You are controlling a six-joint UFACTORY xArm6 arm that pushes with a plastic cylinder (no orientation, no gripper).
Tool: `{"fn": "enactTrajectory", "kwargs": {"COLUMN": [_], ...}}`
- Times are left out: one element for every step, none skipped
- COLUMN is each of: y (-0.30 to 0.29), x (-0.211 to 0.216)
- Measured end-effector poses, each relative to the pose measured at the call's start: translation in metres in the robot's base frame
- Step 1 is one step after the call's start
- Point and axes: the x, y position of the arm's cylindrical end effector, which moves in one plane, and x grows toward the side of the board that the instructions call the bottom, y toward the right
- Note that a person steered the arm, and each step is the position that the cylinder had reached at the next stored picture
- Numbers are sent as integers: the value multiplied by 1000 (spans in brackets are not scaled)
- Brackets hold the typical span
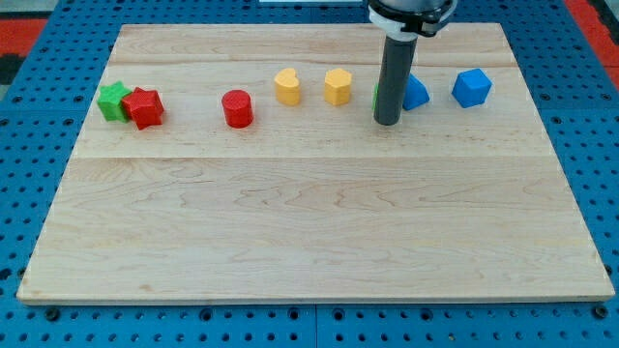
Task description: Move green star above green circle
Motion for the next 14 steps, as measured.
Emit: {"fn": "enactTrajectory", "kwargs": {"y": [-1,-15,-44,-49,-28,24,49,-6,-43,-105,-219,-344,-398,-346], "x": [-16,-16,-19,-36,-66,-68,-68,-52,-5,43,95,76,52,8]}}
